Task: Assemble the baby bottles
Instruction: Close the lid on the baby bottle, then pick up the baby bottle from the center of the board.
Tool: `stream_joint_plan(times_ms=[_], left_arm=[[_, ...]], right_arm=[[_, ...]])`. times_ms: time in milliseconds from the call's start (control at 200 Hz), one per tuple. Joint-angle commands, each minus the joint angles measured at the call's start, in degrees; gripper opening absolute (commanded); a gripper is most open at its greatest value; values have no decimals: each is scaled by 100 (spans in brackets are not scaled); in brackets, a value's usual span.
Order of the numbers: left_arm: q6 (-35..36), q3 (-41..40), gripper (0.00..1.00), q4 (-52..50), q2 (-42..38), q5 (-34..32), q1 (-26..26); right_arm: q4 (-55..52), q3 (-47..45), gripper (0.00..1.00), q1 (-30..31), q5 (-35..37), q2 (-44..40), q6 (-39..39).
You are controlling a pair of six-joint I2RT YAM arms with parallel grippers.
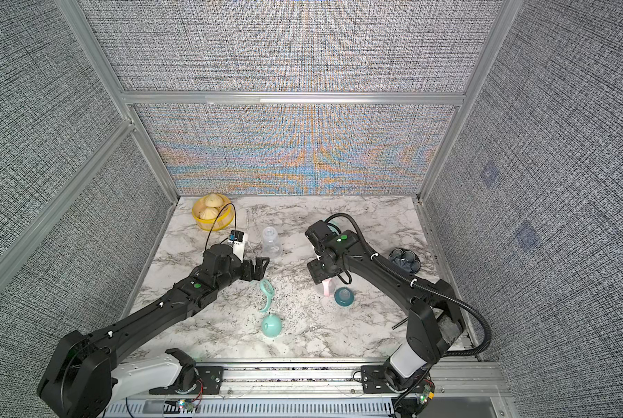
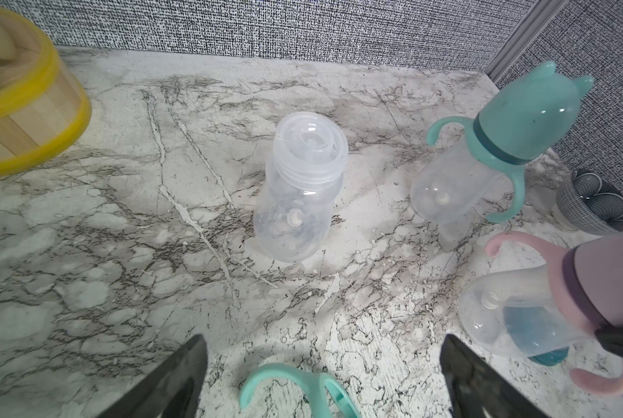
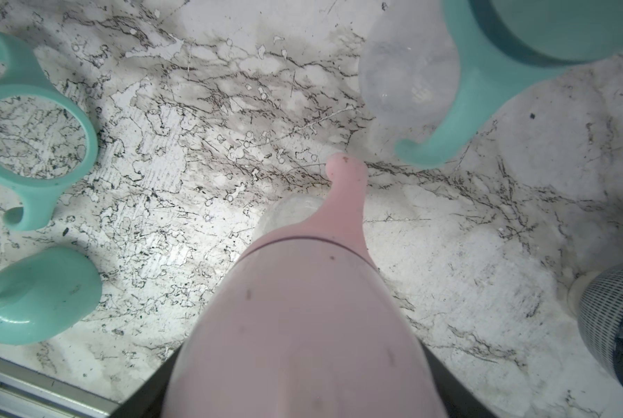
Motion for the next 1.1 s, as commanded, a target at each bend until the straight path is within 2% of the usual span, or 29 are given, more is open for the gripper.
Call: stream_joint_plan(times_ms=[0,390,666,911,1096], left_arm=[[1,14,100,43,-22,22,7],[6,19,100,16,-32,1,9],[27,159,100,-200,-65,-85,8],[171,365,100,-742,-263,-693,20],[165,512,100,-1185,-370,-1190,56]], right_arm=[[-38,115,77,-15,22,55,-113],[-118,374,78,-49,123,12,-287],[-2,654,83,-48,93,-125,-538],[665,916,87,60,-479,-218,-940],[1323,1233,89,174,-908,239,-1184]])
